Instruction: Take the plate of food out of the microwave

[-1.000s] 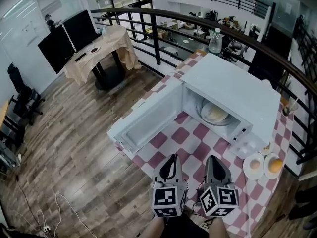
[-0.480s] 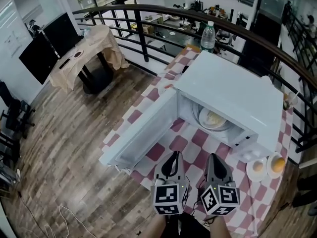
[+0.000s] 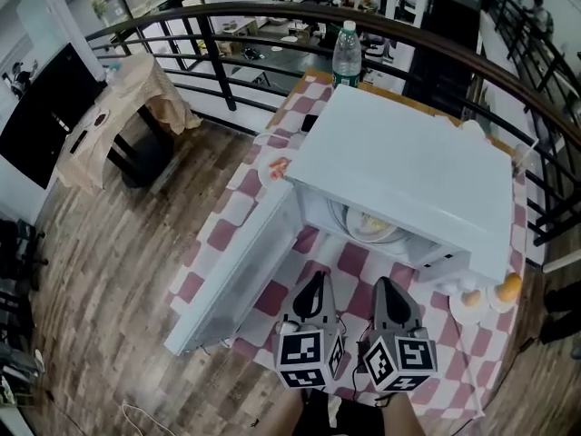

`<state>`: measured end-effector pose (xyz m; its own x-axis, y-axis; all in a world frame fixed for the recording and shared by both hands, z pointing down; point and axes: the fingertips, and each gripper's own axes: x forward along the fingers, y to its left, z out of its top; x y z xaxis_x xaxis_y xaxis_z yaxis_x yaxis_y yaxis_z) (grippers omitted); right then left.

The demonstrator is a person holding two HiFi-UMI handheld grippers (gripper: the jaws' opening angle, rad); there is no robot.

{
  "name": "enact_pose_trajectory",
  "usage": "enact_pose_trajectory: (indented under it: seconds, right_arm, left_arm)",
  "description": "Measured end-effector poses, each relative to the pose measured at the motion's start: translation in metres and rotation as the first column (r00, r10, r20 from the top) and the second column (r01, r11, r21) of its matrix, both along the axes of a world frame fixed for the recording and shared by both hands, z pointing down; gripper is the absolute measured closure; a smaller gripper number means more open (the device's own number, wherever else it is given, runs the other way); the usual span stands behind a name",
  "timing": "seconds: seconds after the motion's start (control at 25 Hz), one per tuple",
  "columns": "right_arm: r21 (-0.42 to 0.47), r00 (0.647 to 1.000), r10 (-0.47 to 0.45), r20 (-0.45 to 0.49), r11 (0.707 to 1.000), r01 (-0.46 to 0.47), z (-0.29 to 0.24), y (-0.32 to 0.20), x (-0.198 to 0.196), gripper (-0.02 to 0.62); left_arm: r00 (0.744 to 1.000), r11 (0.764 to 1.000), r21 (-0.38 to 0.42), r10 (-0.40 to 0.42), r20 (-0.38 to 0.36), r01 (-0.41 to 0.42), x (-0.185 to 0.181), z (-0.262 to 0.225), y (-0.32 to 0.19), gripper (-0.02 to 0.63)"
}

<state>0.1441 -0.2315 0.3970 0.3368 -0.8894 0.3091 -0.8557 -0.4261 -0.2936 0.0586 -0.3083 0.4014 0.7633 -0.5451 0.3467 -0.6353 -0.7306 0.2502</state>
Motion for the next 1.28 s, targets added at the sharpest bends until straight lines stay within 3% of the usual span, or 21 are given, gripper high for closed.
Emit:
enact_pose_trajectory:
  seconds: [0.16, 0.64, 0.8, 1.0, 1.28]
  right_arm:
    - [-0.022, 0.999, 0.038, 0.012, 0.999, -0.037, 0.010, -0.004, 0.008, 0.591]
    - [-0.072, 0.993, 0.107, 0.047, 0.992, -0.104, 0.040, -0.008, 0.023, 0.591]
    - [-0.075, 0.991, 0.122, 0.056, 0.990, -0.117, 0.044, -0.007, 0.026, 0.591]
    - [-0.066, 0.985, 0.151, 0.081, 0.987, -0.145, 0.046, 0.000, 0.030, 0.591]
    - [-0.050, 0.985, 0.147, 0.093, 0.988, -0.143, 0.040, 0.015, 0.033, 0.591]
  left_arm:
    - [0.999, 0.998, -0.057, 0.040, -0.005, -0.040, 0.014, 0.013, -0.008, 0.577]
    - [0.991, 0.984, -0.121, 0.134, -0.006, -0.134, 0.050, 0.042, -0.014, 0.580]
    - [0.991, 0.972, -0.194, 0.124, -0.054, -0.132, 0.059, 0.049, -0.017, 0.580]
    - [0.988, 0.935, -0.334, 0.078, -0.132, -0.118, 0.064, 0.062, -0.015, 0.581]
    - [0.990, 0.927, -0.358, 0.067, -0.126, -0.108, 0.071, 0.069, -0.014, 0.566]
